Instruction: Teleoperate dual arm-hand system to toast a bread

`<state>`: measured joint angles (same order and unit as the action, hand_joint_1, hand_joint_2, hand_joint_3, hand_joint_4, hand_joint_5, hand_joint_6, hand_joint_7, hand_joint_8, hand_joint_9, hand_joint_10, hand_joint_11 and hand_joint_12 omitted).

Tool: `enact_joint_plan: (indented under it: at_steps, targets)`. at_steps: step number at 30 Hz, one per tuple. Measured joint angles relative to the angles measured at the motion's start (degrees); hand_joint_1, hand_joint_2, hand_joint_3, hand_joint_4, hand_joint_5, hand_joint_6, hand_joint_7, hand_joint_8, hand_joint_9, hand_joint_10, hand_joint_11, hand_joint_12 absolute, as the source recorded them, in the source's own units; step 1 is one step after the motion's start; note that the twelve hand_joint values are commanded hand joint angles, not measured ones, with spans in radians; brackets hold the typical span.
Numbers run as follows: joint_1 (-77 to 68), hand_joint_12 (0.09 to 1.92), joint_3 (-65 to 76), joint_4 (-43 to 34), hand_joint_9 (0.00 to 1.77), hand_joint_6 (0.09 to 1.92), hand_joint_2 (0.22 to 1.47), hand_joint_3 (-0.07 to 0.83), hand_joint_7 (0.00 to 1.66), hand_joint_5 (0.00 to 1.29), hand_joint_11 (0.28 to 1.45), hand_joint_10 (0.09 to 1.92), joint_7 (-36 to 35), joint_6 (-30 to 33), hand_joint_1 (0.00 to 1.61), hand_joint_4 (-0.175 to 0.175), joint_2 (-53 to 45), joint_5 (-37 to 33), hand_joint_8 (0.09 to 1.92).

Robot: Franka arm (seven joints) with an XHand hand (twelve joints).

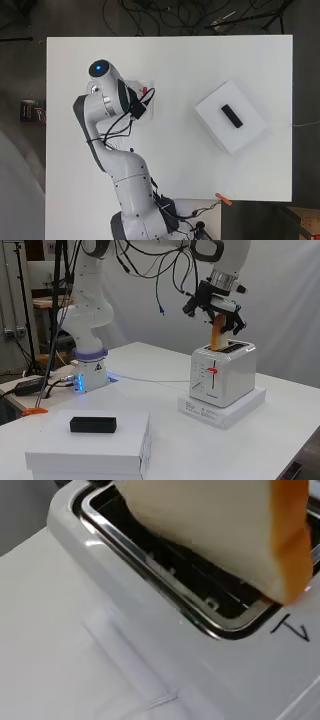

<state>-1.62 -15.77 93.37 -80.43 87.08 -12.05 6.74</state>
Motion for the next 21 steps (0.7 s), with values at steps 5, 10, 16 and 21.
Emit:
enact_joint_plan:
  at_steps: [5, 10, 16, 21]
  targets:
    - [-1.3, 1.16, -2.6, 0.2, 1.19, 1.18, 1.19, 0.0, 1.15, 0.8, 0.59, 1.0, 1.4, -0.1, 1.04, 0.053, -0.6, -0.6, 0.75]
    - [-2.5, 1.22, -3.4, -6.9, 1.15, 1.26, 1.21, 0.0, 1.24, 0.79, 0.59, 1.15, 3.0, -2.5, 0.92, 0.173, -2.3, 0.1, 0.51]
    - [-3.0, 0.92, -2.5, -8.3, 1.19, 1.29, 1.22, 0.0, 1.29, 0.77, 0.61, 0.84, 9.0, -1.9, 0.91, 0.175, -3.1, 2.8, 0.28]
    - [-2.7, 0.74, 0.2, -6.5, 1.26, 1.21, 1.18, 0.0, 1.29, 0.8, 0.63, 0.58, 8.8, -0.2, 1.03, 0.051, -2.2, 4.0, 0.35]
